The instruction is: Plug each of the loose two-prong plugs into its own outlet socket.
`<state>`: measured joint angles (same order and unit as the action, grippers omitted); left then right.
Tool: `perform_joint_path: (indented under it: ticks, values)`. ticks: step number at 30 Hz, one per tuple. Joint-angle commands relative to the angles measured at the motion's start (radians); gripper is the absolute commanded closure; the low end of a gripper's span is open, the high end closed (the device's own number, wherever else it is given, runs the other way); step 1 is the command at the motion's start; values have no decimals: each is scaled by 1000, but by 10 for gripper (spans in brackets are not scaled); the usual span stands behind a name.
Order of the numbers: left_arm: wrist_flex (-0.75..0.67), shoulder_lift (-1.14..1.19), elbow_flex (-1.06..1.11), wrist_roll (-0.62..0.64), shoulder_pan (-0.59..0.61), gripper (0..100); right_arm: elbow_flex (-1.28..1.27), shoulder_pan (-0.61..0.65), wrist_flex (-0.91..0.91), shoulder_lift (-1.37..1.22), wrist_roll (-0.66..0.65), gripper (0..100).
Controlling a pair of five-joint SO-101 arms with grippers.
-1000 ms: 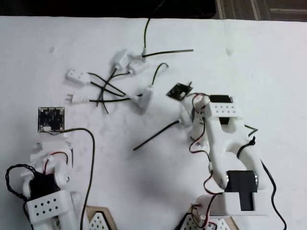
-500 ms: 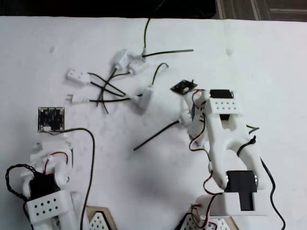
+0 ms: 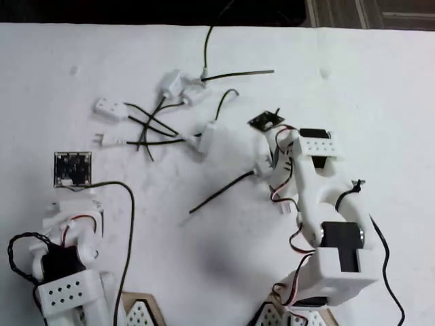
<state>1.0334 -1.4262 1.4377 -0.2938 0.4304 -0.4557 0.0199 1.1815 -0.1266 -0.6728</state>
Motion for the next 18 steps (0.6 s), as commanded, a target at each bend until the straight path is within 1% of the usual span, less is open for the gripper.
perform_joint_path:
  ticks: [1, 5, 11, 13, 17, 18]
  values:
    - [-21, -7, -6, -14, -7, 962, 20, 21, -25, -16, 57, 856]
    - [-21, -7, -5, -14, -7, 962, 20, 54, -25, -42, 72, 858]
    - [-21, -7, -5, -14, -7, 962, 20, 59, -25, -85, 72, 858]
    - [-21, -7, -5, -14, -7, 962, 20, 61, -25, -84, 72, 885]
    - [-21, -7, -5, -14, -7, 962, 51, 68, -18, -74, 74, 985]
    - [-21, -7, -5, -14, -7, 962, 58, 71, -7, -74, 74, 981]
